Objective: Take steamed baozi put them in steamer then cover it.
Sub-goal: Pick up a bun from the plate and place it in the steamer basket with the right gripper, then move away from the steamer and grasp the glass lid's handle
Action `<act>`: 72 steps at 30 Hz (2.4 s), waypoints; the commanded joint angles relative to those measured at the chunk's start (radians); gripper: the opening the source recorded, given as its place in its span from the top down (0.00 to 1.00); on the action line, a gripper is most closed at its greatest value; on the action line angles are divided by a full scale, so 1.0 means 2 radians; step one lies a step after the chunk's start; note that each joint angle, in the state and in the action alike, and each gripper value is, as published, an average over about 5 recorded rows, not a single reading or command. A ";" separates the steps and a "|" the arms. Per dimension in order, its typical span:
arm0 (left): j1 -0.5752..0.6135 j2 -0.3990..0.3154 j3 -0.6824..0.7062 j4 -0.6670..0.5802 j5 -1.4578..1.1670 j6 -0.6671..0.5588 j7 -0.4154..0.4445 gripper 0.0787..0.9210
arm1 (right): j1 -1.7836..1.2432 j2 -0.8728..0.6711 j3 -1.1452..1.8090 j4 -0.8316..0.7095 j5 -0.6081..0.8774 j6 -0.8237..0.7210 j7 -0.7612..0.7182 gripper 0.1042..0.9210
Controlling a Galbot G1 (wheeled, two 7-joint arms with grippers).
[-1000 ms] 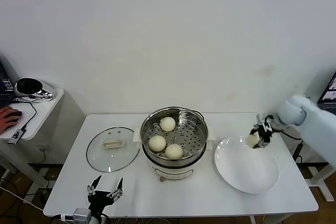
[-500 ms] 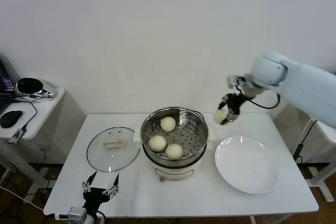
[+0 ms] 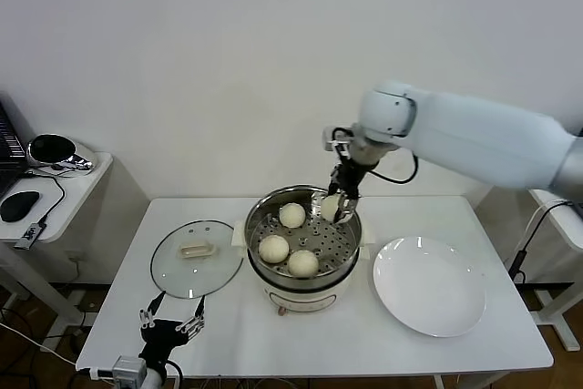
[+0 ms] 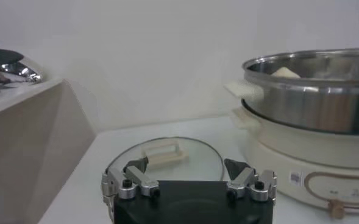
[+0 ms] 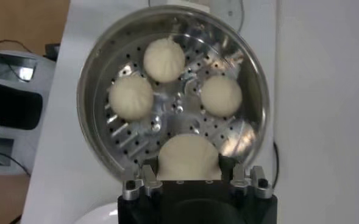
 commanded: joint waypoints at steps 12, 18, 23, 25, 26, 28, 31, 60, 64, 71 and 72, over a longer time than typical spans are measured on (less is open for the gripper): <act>-0.008 0.001 0.002 0.016 -0.001 0.000 0.001 0.12 | -0.081 0.064 -0.005 -0.088 -0.046 -0.009 0.010 0.37; -0.011 0.001 0.004 0.020 -0.001 0.001 0.002 0.12 | -0.093 0.060 0.002 -0.096 -0.058 -0.007 0.010 0.37; -0.013 0.002 0.004 0.021 -0.001 0.001 0.002 0.12 | -0.098 0.060 0.008 -0.100 -0.060 -0.006 0.009 0.37; -0.013 0.002 0.004 0.021 -0.001 0.001 0.002 0.12 | -0.100 0.060 0.011 -0.100 -0.060 -0.006 0.009 0.37; -0.013 0.002 0.004 0.021 -0.001 0.001 0.002 0.12 | -0.101 0.060 0.013 -0.100 -0.060 -0.006 0.009 0.37; -0.012 0.001 0.005 0.021 0.000 0.001 0.003 0.12 | -0.102 0.061 0.015 -0.101 -0.061 -0.006 0.010 0.37; -0.012 0.000 0.006 0.020 0.000 0.001 0.003 0.12 | -0.101 0.061 0.015 -0.100 -0.063 -0.006 0.009 0.37; -0.050 0.003 0.007 0.027 -0.021 0.014 0.012 0.12 | -0.257 -0.286 0.383 0.156 0.174 0.091 0.356 0.12; -0.066 0.008 0.006 0.035 -0.031 0.015 0.015 0.12 | -0.475 -0.323 0.598 0.200 0.177 0.122 0.410 0.12; -0.094 0.006 0.004 0.047 -0.029 0.016 0.021 0.12 | -0.839 -0.250 0.948 0.237 0.160 0.184 0.459 0.12; -0.096 0.006 0.005 0.046 -0.028 0.016 0.022 0.12 | -0.871 -0.225 0.980 0.241 0.158 0.194 0.464 0.12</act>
